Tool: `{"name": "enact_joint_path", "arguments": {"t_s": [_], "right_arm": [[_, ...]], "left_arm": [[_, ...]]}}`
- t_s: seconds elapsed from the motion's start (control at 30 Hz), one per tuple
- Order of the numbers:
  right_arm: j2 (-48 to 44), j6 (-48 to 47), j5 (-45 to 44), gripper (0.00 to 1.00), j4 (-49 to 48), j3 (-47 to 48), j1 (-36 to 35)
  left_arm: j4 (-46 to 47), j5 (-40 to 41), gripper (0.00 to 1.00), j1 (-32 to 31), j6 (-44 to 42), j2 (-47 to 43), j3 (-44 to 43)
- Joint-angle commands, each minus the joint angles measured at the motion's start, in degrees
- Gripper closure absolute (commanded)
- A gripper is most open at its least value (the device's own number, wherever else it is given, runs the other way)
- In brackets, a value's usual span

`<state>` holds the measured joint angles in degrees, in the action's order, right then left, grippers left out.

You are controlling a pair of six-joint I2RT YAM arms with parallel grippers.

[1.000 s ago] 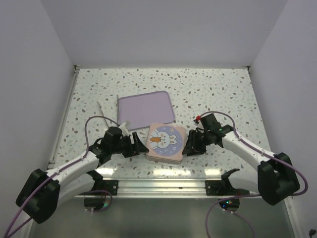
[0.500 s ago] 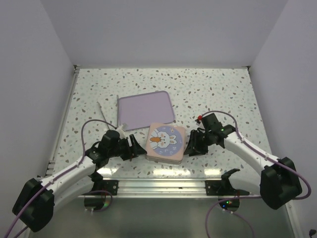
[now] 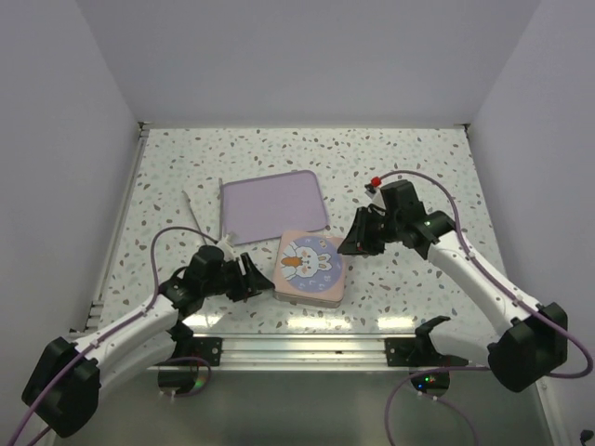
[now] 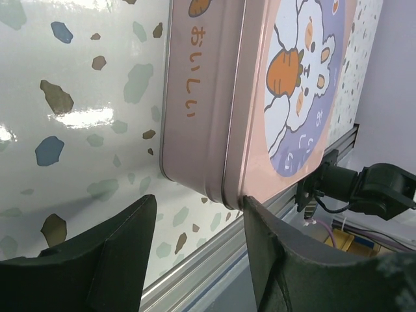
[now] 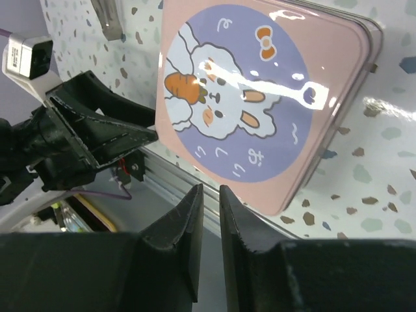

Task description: Pack the cookies

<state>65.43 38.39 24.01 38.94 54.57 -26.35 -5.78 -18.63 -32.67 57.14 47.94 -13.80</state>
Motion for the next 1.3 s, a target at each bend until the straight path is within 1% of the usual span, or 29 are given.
{"name": "enact_joint_path", "arguments": {"t_s": [0.0,0.17,0.27,0.33,0.37,0.4,0.47,0.57,0.63,0.73,0.8,0.93,1.07,1.13,1.17,1.23,1.27], "right_arm": [[3.30,3.44,4.81,0.81,-8.93,-1.21,-0.81],[8.13,5.90,6.40,0.84,-15.02,-2.27,-2.74],[10.33,7.74,7.01,0.85,-19.15,-3.59,-3.53],[12.26,9.67,8.15,0.87,-25.19,-4.82,-4.67],[12.79,10.38,8.51,0.88,-25.23,-5.34,-5.02],[13.49,11.00,9.12,0.89,-28.62,-6.57,-5.72],[16.04,12.66,9.91,0.90,-31.28,-8.06,-6.43],[19.11,14.60,11.14,0.92,-38.73,-12.72,-7.57],[21.83,14.96,10.80,0.93,-40.95,-15.97,-8.54],[25.78,11.90,8.52,0.97,-37.11,-16.25,-9.42],[25.72,11.44,8.60,0.98,-35.69,-15.63,-9.51],[22.12,10.66,6.67,0.98,-30.78,-11.95,-9.60],[18.08,9.16,5.35,0.97,-24.02,-5.81,-9.60],[15.26,8.37,4.91,0.96,-22.07,-3.78,-9.69],[14.38,7.76,4.47,0.93,-19.28,-1.15,-9.60],[11.57,5.39,2.71,0.90,-16.28,1.50,-9.60],[10.52,4.51,2.01,0.82,-12.78,4.38,-9.60]], "left_arm": [[-7.22,3.95,0.41,-0.12,0.68,0.75,3.34],[-9.86,5.62,0.42,-0.12,2.27,0.48,4.92],[-9.95,5.80,0.42,-0.21,2.18,1.18,5.54],[-8.90,5.19,0.42,-0.12,1.74,2.32,6.07],[-8.72,5.10,0.42,-0.12,1.74,2.68,6.07],[-8.55,5.01,0.42,-0.12,1.74,2.94,6.07],[-8.63,5.19,0.42,-0.12,1.57,3.38,5.63],[-8.63,5.36,0.42,-0.12,1.30,3.82,5.02],[-8.72,5.27,0.42,-0.12,1.13,4.09,4.84],[-8.81,5.36,0.42,-0.12,1.13,4.09,4.93],[-8.81,5.45,0.43,-0.12,1.21,4.00,5.01],[-8.81,5.36,0.43,-0.21,1.13,3.91,5.01],[-8.90,5.45,0.43,-0.21,1.30,3.83,4.67],[-10.03,5.71,0.43,-0.12,1.22,3.04,4.05],[-10.82,6.15,0.43,-0.21,1.21,2.69,2.83],[-13.36,7.29,0.39,-0.12,0.86,1.11,0.11],[-14.51,7.73,0.36,-0.12,0.60,0.06,-1.04]]}}
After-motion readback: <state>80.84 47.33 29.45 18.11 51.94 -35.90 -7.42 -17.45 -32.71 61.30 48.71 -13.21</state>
